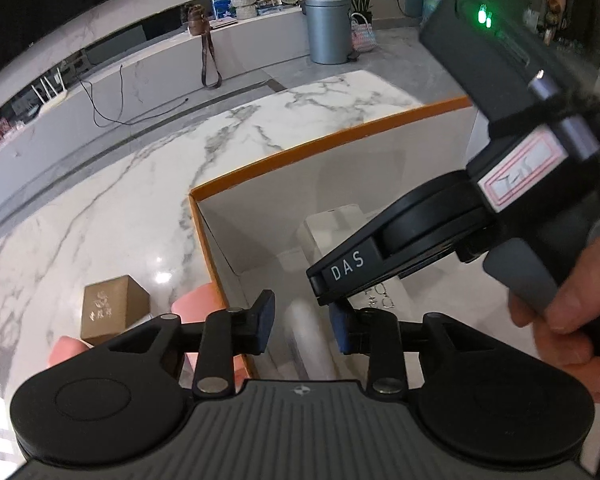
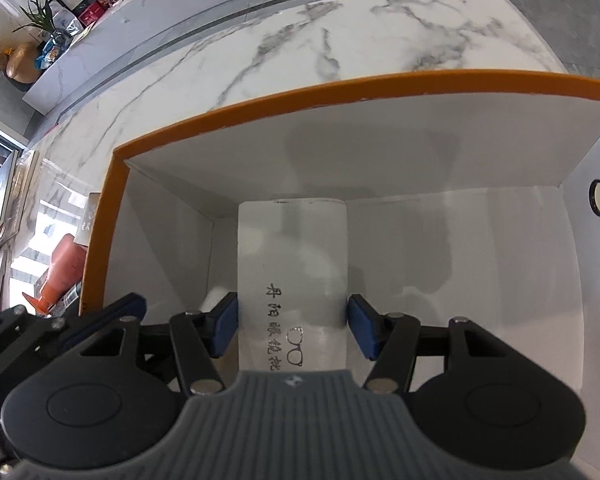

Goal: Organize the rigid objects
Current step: 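Lower the white pack into the orange box and open the right gripper while the left releases the bottle inside, then withdraw both grippers from the box back over the table items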

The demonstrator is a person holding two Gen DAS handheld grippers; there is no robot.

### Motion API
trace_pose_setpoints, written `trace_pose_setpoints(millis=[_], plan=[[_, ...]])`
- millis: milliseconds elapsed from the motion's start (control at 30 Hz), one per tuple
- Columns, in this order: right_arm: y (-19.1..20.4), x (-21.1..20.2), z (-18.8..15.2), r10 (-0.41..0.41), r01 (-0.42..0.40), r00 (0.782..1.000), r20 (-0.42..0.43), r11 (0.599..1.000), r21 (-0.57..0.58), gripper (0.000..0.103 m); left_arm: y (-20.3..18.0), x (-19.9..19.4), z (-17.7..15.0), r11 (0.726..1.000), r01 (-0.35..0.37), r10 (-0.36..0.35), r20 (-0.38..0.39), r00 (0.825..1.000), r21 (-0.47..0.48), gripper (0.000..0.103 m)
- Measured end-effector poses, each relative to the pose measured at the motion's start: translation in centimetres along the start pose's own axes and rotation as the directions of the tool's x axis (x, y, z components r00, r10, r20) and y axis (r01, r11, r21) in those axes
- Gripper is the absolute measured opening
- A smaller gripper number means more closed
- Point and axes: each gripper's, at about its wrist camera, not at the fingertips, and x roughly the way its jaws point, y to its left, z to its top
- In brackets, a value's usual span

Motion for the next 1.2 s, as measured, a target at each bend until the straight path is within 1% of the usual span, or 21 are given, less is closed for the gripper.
trace_pose_setpoints(millis=[33,100,133,267,333,467,533,600,800,933,1067,1133,1200], plan=[[0.0,0.0,0.0,-0.002,0.002,1.0,-0.003,1.0,0.003,0.059,0.2,-0.4,-0.1,1.0,0.014,-0.013,0.005,1.0,-0.01,0.041],[-0.2,0.1,0.0,-0.009,0.009,1.0,-0.011,1.0,0.01,0.059,0.5,-1.1,-0.3,0.999,0.027,-0.026,0.02,0.999,-0.027,0.051],[-0.4,0.1,0.1,-0.018,0.018,1.0,-0.014,1.0,0.014,0.059,0.7,-1.6,-0.4,0.998,0.049,-0.048,0.03,0.998,-0.036,0.052],[-0.6,0.2,-0.1,-0.038,0.039,0.999,-0.026,0.999,0.022,0.059,1.6,-3.1,-0.8,0.993,0.082,-0.077,0.061,0.995,-0.083,0.052],[-0.4,0.3,-0.2,-0.042,0.042,0.999,-0.032,0.999,0.02,0.059,2.4,-3.8,-1.0,0.986,0.106,-0.097,0.076,0.992,-0.129,0.052],[0.2,0.4,-0.4,-0.039,0.04,0.999,-0.033,0.999,0.017,0.061,3.5,-4.6,-1.3,0.97,0.117,-0.1,0.089,0.991,-0.214,0.052],[0.4,0.4,-0.5,-0.03,0.03,0.999,-0.036,0.999,0.014,0.06,3.9,-4.7,-1.5,0.965,0.123,-0.107,0.084,0.991,-0.23,0.051],[0.8,0.2,-0.6,-0.012,0.012,0.999,-0.034,1.0,0.007,0.061,4.1,-4.7,-1.7,0.966,0.114,-0.098,0.082,0.992,-0.232,0.051],[2.0,-0.6,-1.3,-0.04,0.04,0.999,-0.007,0.998,-0.045,0.061,4.6,-5.0,-2.3,0.961,0.117,-0.1,0.077,0.992,-0.251,0.051],[2.6,-1.9,-1.9,-0.075,0.079,0.996,0.056,0.993,-0.086,0.061,5.0,-5.4,-2.7,0.957,0.122,-0.104,0.08,0.991,-0.262,0.051],[4.0,-3.4,-2.8,-0.097,0.118,0.987,0.131,0.979,-0.165,0.061,5.2,-5.9,-3.0,0.958,0.119,-0.095,0.104,0.99,-0.259,0.051],[4.7,-4.6,-3.3,-0.093,0.133,0.976,0.196,0.97,-0.202,0.061,5.2,-6.4,-3.1,0.961,0.114,-0.085,0.122,0.989,-0.251,0.051],[5.7,-5.5,-4.0,-0.095,0.158,0.961,0.261,0.96,-0.233,0.061,5.2,-6.9,-3.4,0.962,0.112,-0.079,0.138,0.987,-0.248,0.051]])
